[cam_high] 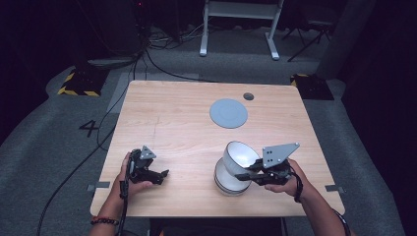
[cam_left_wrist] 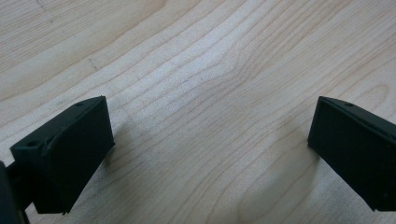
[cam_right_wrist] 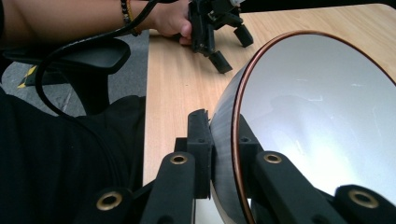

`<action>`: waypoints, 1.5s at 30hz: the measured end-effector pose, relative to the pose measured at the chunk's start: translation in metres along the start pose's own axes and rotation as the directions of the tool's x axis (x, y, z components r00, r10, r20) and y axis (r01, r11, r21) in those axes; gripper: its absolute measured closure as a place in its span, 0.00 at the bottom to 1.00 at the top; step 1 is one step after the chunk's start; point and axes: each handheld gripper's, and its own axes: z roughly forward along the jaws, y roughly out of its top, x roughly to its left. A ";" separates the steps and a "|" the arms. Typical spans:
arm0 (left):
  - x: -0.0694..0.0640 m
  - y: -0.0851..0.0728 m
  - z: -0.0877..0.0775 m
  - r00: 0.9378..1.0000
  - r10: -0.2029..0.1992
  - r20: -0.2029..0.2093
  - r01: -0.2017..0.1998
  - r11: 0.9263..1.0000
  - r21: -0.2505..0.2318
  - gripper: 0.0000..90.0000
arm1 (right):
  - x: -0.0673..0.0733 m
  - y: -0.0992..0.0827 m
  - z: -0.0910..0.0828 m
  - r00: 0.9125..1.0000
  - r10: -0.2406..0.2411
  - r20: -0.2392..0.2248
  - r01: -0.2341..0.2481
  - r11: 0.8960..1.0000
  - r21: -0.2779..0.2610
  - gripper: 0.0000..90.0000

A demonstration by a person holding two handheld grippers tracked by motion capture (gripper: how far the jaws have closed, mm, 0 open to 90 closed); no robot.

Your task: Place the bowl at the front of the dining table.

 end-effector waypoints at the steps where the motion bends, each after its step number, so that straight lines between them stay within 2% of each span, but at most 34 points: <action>1: 0.000 0.000 0.000 1.000 -0.003 0.000 0.003 1.000 0.000 0.00 | -0.001 0.000 -0.001 1.000 0.002 0.006 -0.002 1.000 0.005 0.92; 14: 0.000 0.000 0.000 1.000 0.000 0.000 0.000 1.000 0.000 0.00 | -0.016 0.002 -0.010 0.998 0.020 0.068 -0.019 1.000 -0.016 0.92; 19: 0.000 0.000 0.000 1.000 -0.003 0.000 0.003 1.000 0.000 0.00 | -0.025 0.003 -0.014 0.994 0.032 0.106 -0.030 0.999 -0.020 0.92; 24: 0.000 0.000 0.000 1.000 -0.001 0.000 0.001 1.000 0.000 0.00 | -0.031 0.002 -0.015 0.992 0.039 0.122 -0.036 0.999 -0.023 0.92; 27: 0.000 0.000 0.000 1.000 -0.002 0.000 0.002 1.000 0.000 0.00 | -0.035 0.001 -0.015 0.989 0.038 0.144 -0.037 0.999 -0.011 0.92; 45: 0.000 0.000 0.000 1.000 -0.003 0.000 0.003 1.000 0.000 0.00 | -0.055 -0.006 -0.015 0.976 0.080 0.204 -0.081 0.997 -0.005 0.92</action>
